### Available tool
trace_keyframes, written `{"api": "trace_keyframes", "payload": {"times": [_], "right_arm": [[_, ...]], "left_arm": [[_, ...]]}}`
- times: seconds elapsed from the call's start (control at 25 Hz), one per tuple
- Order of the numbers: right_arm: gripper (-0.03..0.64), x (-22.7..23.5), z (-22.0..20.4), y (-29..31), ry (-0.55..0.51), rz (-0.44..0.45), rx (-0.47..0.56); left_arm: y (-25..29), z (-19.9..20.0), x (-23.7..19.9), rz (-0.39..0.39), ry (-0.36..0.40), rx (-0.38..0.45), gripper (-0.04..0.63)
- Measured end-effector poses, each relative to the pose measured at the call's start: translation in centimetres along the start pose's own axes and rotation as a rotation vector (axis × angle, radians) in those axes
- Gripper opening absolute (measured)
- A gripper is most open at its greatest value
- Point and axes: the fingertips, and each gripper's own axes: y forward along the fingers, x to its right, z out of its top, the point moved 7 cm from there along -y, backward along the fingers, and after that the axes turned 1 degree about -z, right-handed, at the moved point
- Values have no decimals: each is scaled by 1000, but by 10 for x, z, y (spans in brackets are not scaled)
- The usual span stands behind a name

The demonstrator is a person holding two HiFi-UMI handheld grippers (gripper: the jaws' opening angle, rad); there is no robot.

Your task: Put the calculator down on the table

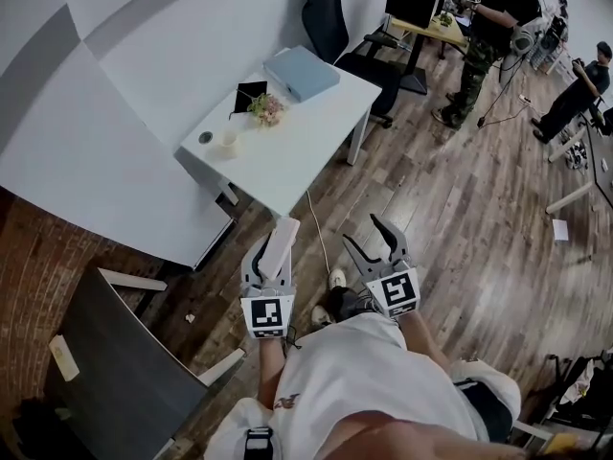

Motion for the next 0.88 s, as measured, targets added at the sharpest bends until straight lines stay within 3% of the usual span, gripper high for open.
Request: {"api": "trace_keyframes", "payload": {"times": [0.88], "right_arm": [[281, 99, -15, 95, 29, 26, -2]], "left_arm": [[127, 6, -23, 27, 20, -36, 118]]}}
